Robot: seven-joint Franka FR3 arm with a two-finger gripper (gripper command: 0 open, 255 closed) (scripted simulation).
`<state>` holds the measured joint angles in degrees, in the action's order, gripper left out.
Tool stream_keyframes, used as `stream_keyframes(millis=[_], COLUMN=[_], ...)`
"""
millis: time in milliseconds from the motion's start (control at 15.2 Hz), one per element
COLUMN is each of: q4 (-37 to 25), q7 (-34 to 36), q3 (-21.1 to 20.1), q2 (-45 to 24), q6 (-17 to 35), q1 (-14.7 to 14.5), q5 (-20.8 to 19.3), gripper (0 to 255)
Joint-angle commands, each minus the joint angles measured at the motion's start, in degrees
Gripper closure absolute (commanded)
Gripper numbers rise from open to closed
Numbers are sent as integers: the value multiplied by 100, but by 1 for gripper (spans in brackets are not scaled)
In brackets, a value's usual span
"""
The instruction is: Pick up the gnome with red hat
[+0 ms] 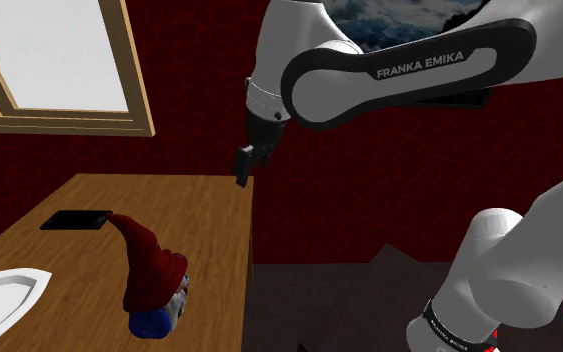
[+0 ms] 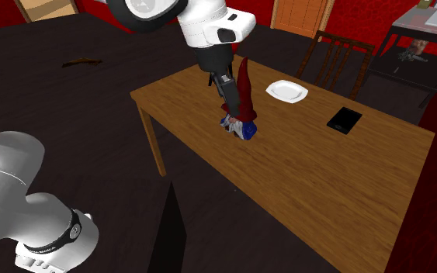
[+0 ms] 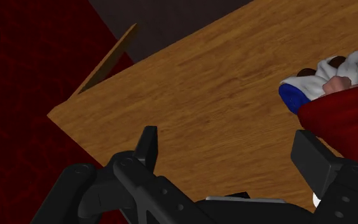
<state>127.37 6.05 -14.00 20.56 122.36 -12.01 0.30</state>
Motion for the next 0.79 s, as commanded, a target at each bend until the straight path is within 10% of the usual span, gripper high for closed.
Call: stream_keyframes(millis=[0, 726], q4=[-239, -1528], q7=[-7, 183], q3=[-122, -830], q2=[-268, -1693], q6=[185, 1026], q1=[-64, -426], q5=[-51, -745], gripper=[0, 0])
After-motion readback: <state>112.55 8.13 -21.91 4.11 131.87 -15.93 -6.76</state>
